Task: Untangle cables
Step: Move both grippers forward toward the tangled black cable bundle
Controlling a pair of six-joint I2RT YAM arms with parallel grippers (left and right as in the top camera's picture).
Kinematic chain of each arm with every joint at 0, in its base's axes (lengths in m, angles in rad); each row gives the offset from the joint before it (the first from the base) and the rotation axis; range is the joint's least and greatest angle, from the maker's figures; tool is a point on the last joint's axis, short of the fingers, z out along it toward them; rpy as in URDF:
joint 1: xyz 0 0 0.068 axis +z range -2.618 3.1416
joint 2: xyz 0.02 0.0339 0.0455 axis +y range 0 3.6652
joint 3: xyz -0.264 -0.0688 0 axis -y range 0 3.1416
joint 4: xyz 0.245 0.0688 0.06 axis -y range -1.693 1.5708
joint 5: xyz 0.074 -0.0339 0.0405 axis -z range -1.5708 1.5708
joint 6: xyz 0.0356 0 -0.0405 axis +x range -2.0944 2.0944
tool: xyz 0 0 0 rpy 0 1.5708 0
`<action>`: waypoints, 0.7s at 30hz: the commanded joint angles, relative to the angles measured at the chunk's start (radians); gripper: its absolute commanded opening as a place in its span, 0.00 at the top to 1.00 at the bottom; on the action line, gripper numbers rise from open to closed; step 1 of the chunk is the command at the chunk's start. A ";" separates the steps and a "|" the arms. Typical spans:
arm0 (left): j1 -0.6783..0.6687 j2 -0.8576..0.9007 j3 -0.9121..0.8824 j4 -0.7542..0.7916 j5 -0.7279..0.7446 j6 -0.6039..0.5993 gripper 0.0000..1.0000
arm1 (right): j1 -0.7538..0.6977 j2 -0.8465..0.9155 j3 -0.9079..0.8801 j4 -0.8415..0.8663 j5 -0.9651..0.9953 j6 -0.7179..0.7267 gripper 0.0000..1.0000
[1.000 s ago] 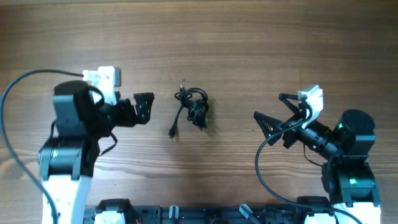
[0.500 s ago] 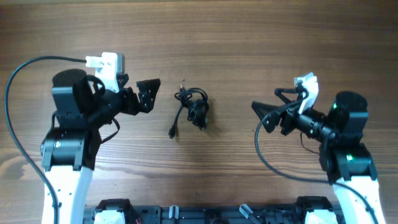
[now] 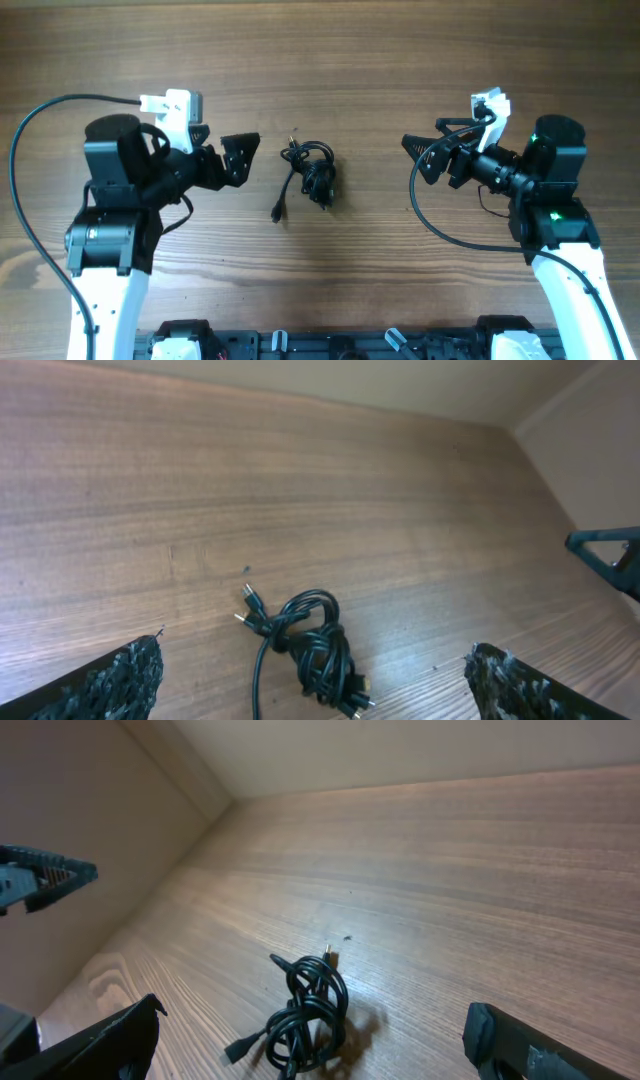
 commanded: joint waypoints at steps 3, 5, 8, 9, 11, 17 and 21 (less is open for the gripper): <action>-0.003 0.050 0.014 0.000 0.019 0.005 0.00 | 0.006 -0.004 0.021 -0.073 0.019 -0.024 0.00; -0.003 0.060 0.014 0.000 0.020 0.005 0.00 | 0.006 -0.008 0.021 -0.119 0.071 -0.049 0.00; -0.003 0.060 0.014 0.000 0.021 0.005 0.00 | 0.006 -0.014 0.025 -0.154 0.106 -0.050 0.00; -0.003 0.060 0.014 0.000 0.021 0.005 0.00 | 0.006 -0.013 0.030 -0.177 0.112 -0.050 0.00; -0.003 0.061 0.014 0.000 0.022 0.005 0.00 | 0.006 -0.013 0.034 -0.209 0.119 -0.049 0.00; -0.019 0.178 0.014 -0.027 0.027 -0.034 0.11 | 0.006 -0.013 0.034 -0.229 0.126 -0.039 0.00; -0.070 0.354 0.014 0.006 0.027 -0.042 0.27 | 0.006 -0.012 0.034 -0.214 0.118 0.013 0.00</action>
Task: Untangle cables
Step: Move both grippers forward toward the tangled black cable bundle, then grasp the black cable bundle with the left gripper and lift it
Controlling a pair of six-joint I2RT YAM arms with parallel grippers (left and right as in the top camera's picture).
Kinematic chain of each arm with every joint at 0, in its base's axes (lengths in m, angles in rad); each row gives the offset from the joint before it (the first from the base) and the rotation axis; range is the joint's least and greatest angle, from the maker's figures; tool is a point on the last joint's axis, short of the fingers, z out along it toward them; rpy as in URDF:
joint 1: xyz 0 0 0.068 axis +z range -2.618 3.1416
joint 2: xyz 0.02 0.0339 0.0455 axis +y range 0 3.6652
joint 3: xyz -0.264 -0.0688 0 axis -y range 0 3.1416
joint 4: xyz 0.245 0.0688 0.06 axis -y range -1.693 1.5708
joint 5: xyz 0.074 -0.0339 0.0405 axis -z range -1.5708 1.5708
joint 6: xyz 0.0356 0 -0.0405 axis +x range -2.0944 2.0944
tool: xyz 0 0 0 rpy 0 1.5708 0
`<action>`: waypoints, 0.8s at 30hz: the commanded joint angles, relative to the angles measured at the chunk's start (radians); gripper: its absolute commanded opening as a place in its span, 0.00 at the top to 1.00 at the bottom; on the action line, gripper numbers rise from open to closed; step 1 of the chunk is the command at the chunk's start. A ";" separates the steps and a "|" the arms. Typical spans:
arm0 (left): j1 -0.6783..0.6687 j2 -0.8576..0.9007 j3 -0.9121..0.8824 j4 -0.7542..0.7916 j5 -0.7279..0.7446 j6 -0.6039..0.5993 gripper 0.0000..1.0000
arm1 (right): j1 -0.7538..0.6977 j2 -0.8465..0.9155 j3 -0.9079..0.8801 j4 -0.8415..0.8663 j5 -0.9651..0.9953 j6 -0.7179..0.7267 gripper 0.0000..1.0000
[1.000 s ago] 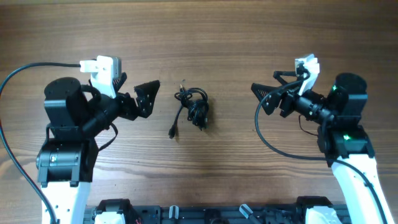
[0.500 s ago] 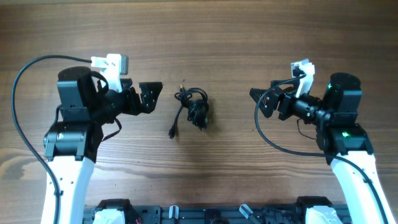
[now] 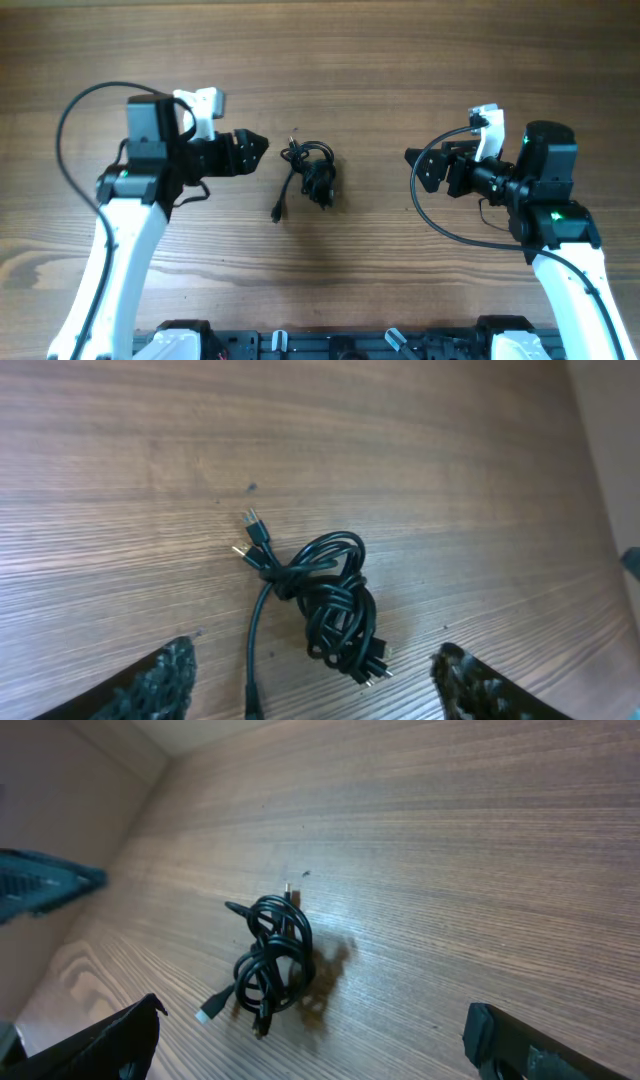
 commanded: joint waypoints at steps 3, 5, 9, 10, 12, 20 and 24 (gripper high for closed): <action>-0.101 0.190 0.013 0.066 0.018 0.103 0.30 | 0.006 -0.010 0.026 -0.001 0.005 0.024 0.00; -0.138 0.265 0.013 0.115 0.013 0.126 0.29 | 0.006 -0.006 0.026 -0.002 0.005 0.021 0.00; -0.139 0.348 0.013 0.204 0.014 0.125 0.28 | 0.006 -0.005 0.026 -0.026 0.005 0.014 0.00; -0.139 0.354 0.013 0.211 0.014 0.125 0.28 | 0.006 -0.003 0.026 -0.028 0.005 0.014 0.00; -0.139 0.355 0.013 0.233 -0.014 0.126 0.27 | 0.006 0.003 0.026 -0.028 0.005 0.014 0.00; -0.141 0.407 0.013 0.295 -0.061 0.154 0.31 | 0.006 0.004 0.026 -0.044 0.005 0.014 0.00; -0.154 0.422 0.013 0.296 -0.054 0.155 0.45 | 0.006 0.004 0.026 -0.053 0.005 0.015 0.00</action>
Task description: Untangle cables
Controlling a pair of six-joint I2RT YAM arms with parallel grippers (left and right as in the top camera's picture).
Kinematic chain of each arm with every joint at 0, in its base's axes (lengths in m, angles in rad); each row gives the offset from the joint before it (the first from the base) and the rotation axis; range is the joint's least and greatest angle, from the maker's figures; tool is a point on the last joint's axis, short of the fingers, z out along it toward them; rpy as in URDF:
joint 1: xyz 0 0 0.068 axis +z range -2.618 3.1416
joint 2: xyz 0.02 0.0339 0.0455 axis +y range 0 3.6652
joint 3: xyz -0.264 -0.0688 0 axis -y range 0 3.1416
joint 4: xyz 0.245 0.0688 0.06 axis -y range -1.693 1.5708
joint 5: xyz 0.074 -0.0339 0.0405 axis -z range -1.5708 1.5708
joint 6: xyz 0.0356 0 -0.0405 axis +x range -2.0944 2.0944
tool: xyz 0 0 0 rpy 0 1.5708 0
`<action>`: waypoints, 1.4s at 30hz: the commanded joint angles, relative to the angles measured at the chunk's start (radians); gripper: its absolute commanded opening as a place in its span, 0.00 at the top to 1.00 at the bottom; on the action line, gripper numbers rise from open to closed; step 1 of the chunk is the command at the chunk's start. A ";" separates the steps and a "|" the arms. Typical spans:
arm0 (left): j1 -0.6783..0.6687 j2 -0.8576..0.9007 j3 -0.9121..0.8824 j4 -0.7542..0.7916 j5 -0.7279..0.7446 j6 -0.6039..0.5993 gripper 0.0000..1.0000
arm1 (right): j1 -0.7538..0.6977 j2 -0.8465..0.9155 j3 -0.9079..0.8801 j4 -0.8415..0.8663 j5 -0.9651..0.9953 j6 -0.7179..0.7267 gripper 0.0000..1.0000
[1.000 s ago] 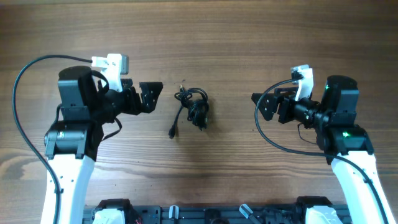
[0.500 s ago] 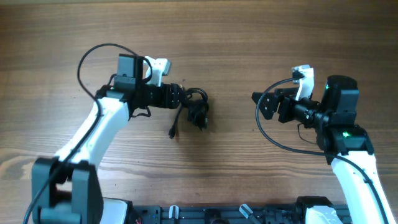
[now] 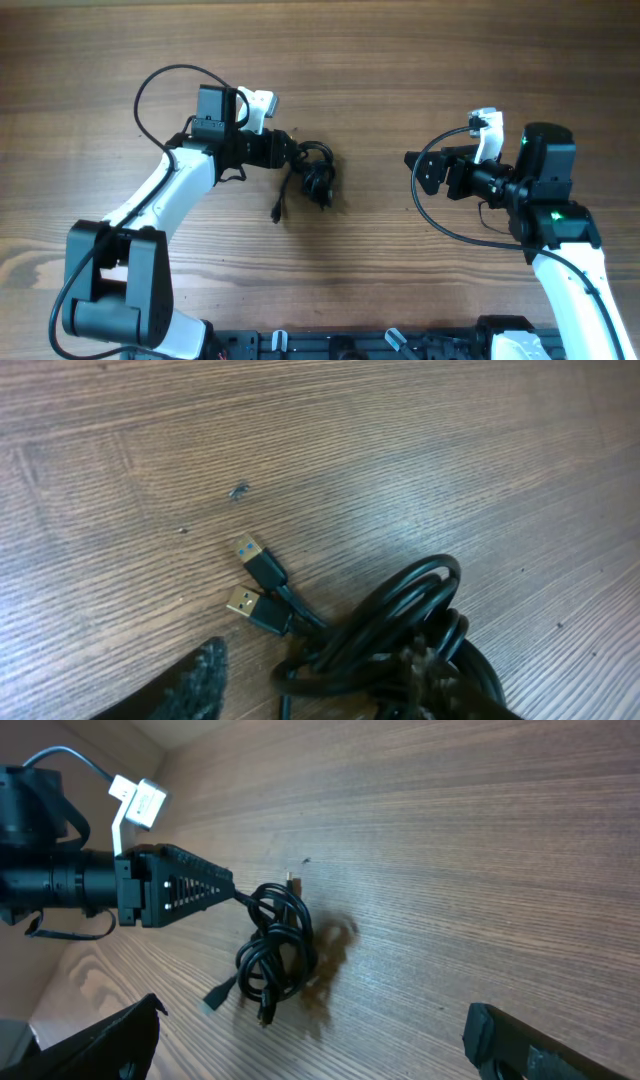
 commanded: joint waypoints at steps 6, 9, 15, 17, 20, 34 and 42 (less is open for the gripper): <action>-0.015 0.055 0.012 0.003 0.002 0.013 0.53 | 0.006 0.004 0.025 -0.034 0.008 0.000 0.00; -0.013 0.047 0.012 -0.055 0.043 0.103 0.51 | 0.006 0.004 0.025 -0.034 0.015 0.000 0.00; -0.014 0.058 0.012 -0.048 0.077 0.169 0.57 | 0.006 0.004 0.025 -0.048 0.014 0.000 0.00; -0.014 0.058 0.012 -0.024 0.076 0.169 0.64 | 0.006 0.004 0.025 -0.049 0.014 0.000 0.00; -0.014 0.060 0.012 -0.010 0.050 0.169 0.65 | 0.006 0.004 0.025 -0.049 0.014 0.000 0.00; 0.010 0.070 0.022 0.192 0.111 -0.198 0.96 | 0.006 0.087 0.025 -0.021 -0.061 0.000 0.06; 0.082 -0.207 0.026 0.166 0.589 -0.475 0.96 | 0.153 0.034 0.118 0.121 -0.118 0.128 0.20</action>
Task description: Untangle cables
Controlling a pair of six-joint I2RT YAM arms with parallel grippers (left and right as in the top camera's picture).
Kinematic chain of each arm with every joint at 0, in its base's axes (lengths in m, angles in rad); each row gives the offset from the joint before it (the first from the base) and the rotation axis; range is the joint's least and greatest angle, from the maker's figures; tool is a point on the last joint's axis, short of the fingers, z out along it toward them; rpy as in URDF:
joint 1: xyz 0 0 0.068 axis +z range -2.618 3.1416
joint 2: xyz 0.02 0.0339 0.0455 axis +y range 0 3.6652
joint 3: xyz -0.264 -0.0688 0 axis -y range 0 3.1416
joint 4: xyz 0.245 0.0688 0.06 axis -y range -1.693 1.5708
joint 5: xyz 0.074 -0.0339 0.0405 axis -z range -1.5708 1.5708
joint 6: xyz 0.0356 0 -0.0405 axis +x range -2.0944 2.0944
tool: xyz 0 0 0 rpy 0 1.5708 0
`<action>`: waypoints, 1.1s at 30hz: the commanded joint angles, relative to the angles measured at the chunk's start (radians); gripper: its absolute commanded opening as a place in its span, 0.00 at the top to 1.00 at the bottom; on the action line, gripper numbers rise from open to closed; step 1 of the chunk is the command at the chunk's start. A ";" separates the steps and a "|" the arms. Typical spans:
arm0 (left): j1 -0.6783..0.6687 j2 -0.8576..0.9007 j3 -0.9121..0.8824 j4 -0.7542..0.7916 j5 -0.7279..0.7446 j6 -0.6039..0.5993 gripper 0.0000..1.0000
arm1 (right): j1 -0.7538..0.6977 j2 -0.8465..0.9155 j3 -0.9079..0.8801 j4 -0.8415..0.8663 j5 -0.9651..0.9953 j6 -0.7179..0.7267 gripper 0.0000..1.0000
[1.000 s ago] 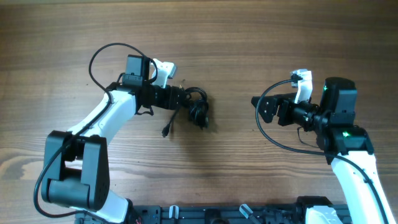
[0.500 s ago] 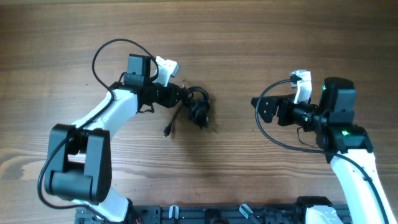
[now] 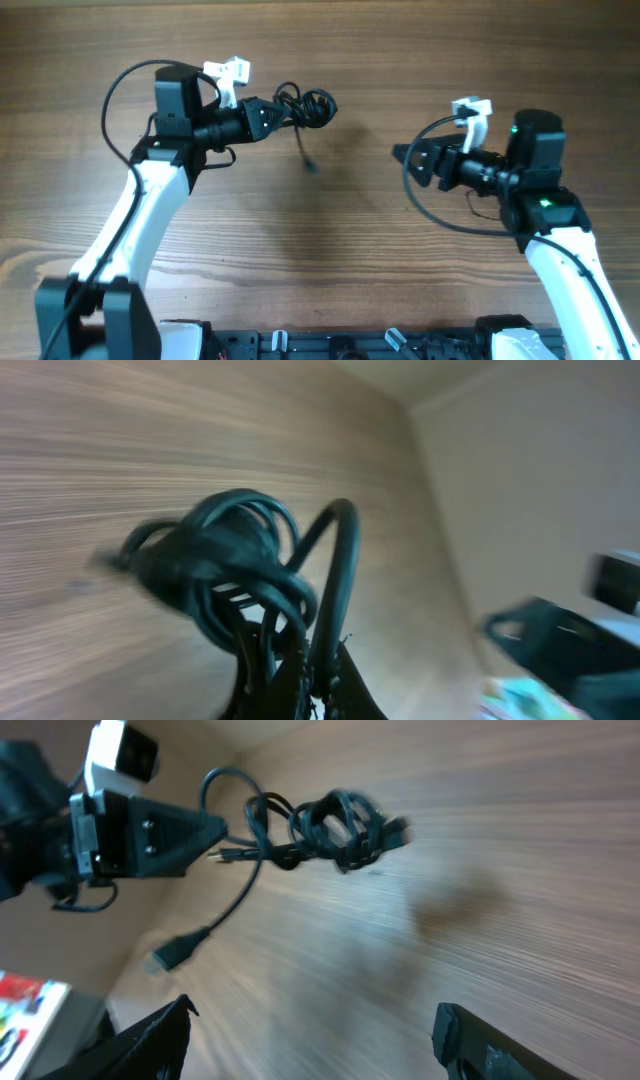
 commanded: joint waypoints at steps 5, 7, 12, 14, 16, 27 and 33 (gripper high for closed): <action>-0.006 -0.043 0.020 0.016 0.470 -0.025 0.96 | 0.263 -0.034 0.129 0.026 0.193 0.125 0.21; -0.006 -0.043 0.020 0.024 0.591 0.047 0.96 | 0.262 -0.034 0.129 0.031 0.187 0.111 0.22; -0.014 -0.043 0.020 0.098 0.739 0.060 0.96 | 0.263 -0.034 0.129 0.079 0.129 0.059 0.34; -0.014 -0.043 0.020 0.098 0.739 0.061 0.96 | 0.262 -0.033 0.129 0.080 0.133 0.046 0.36; -0.015 -0.043 0.020 0.098 0.739 0.068 0.96 | 0.262 -0.032 0.129 0.100 0.133 0.031 0.40; -0.110 -0.043 0.020 0.098 0.675 0.016 0.96 | 0.263 0.157 0.128 0.330 -0.084 -0.002 0.59; -0.110 -0.043 0.020 0.097 0.645 0.017 0.96 | 0.254 0.167 0.129 0.360 -0.029 0.022 0.92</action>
